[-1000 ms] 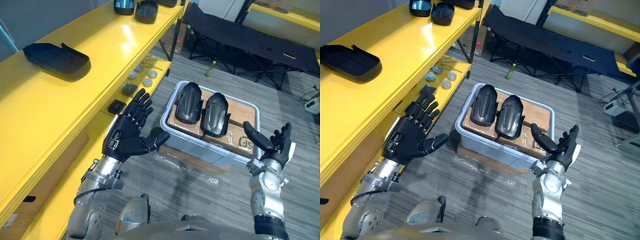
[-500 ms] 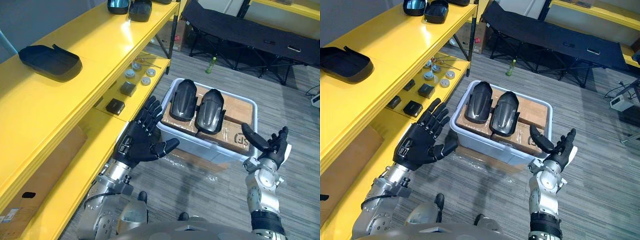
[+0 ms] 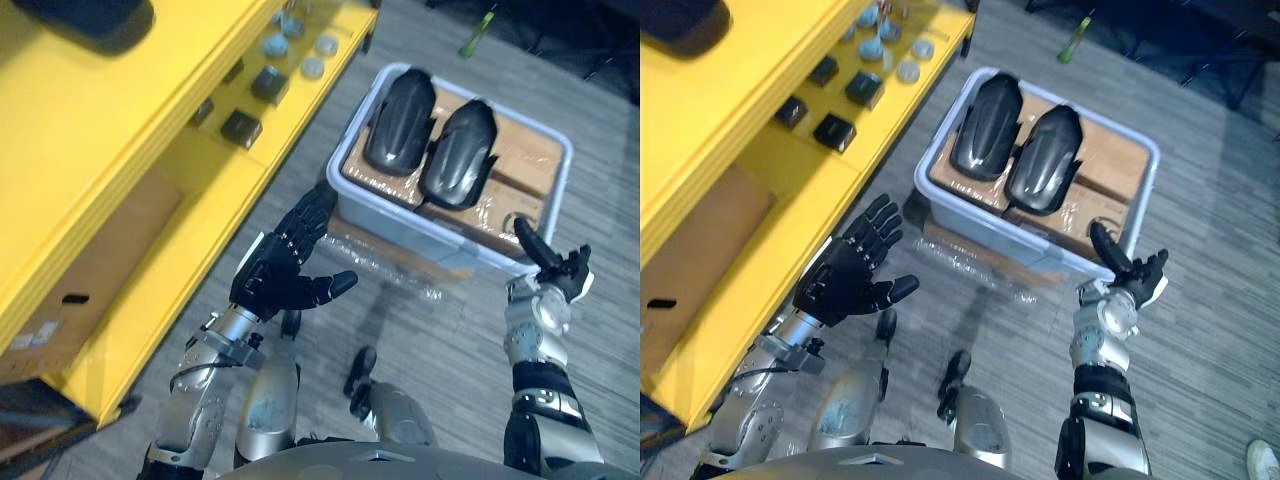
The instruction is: Walk over and take three plastic housings, then place them on the shelf
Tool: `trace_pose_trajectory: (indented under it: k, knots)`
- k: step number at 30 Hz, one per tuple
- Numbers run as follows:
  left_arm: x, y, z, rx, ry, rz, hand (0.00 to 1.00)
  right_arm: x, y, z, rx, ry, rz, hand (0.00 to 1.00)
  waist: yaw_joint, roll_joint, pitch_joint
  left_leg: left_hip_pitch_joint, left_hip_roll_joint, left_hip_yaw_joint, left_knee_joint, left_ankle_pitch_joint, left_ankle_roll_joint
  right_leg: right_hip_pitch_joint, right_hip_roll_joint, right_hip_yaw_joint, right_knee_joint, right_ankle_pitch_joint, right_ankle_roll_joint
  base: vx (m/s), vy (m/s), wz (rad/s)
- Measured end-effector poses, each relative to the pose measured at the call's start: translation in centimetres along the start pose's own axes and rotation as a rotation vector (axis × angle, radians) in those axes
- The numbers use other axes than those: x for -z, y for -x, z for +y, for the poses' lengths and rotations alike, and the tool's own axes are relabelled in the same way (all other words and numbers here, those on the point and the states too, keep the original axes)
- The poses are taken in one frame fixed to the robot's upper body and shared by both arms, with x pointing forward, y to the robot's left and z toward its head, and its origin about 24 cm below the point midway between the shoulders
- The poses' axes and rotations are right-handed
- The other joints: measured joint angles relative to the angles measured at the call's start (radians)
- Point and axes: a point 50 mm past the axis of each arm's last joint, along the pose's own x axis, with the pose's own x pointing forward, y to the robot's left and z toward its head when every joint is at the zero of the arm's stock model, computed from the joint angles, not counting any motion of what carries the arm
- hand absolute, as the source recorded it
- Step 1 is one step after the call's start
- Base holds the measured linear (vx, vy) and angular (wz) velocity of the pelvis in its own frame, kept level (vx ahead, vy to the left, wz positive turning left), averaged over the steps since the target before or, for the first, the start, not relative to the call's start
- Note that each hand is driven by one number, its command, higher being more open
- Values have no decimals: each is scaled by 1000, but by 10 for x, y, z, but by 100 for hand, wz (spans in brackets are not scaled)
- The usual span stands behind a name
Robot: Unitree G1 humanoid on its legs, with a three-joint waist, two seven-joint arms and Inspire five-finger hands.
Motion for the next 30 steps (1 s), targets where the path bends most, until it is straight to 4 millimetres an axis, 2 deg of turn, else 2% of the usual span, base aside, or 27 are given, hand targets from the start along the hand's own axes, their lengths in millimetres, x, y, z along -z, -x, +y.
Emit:
trace_pose_trajectory:
  k: [2, 3, 5, 10, 16, 21, 23, 26, 30]
  knots:
    - [2, -1, 5, -34, 17, 2, 100, -20, -11, 14, -31, -10, -46, 100, 17, 6, 29, -11, -7, -13, -2, 9, -6, -14, -8, -9, 16, -4, -4, 25, -18, 14]
    - [2, 0, 7, -46, 28, 3, 100, -25, -14, 16, -35, -4, -58, 100, 19, 8, 30, -18, -8, -17, -2, 10, -6, -17, -9, -13, 17, -4, -5, 36, -18, 20]
    - [6, 5, 17, -97, 45, 9, 100, -48, -24, 25, -52, 15, -118, 100, 21, 13, 40, -29, -14, -33, -2, 12, -5, -25, -14, -21, 26, -11, -9, 50, -23, 21]
    - [8, 10, 23, -135, 59, 3, 100, -86, -36, 34, -59, 25, -212, 100, 37, 19, 66, -40, -24, -46, 9, 12, -5, -59, -36, -22, 109, -59, -11, 36, -38, 12]
    - [11, 9, 22, -133, 86, 7, 100, -77, -46, 42, -29, 149, -105, 100, 42, 21, 69, -78, -27, -82, 74, -5, -13, -67, -39, -54, 153, -91, -24, -27, -69, 17]
    - [23, 16, 31, -173, 91, 67, 100, -88, -56, 46, 12, 151, -18, 100, 48, 38, 81, -106, -17, -104, 95, -5, -18, -74, -23, -74, 153, -90, -25, -74, -64, 10]
    - [26, 18, 33, -180, 93, 84, 100, -97, -61, 41, 44, 130, 9, 100, 68, 42, 84, -110, -11, -106, 95, -2, -19, -77, -17, -74, 153, -89, -26, -43, -62, -1]
    - [25, 18, 34, -185, 102, 79, 100, -102, -66, 36, 74, 103, 60, 100, 76, 43, 84, -119, -8, -108, 102, -2, -19, -83, -13, -75, 153, -89, -26, -22, -53, 0]
    - [26, 19, 35, -185, 99, 87, 100, -96, -68, 29, 102, 80, 131, 100, 75, 43, 85, -155, -7, -114, 132, -9, -27, -103, -8, -80, 155, -89, -26, -2, -31, 2]
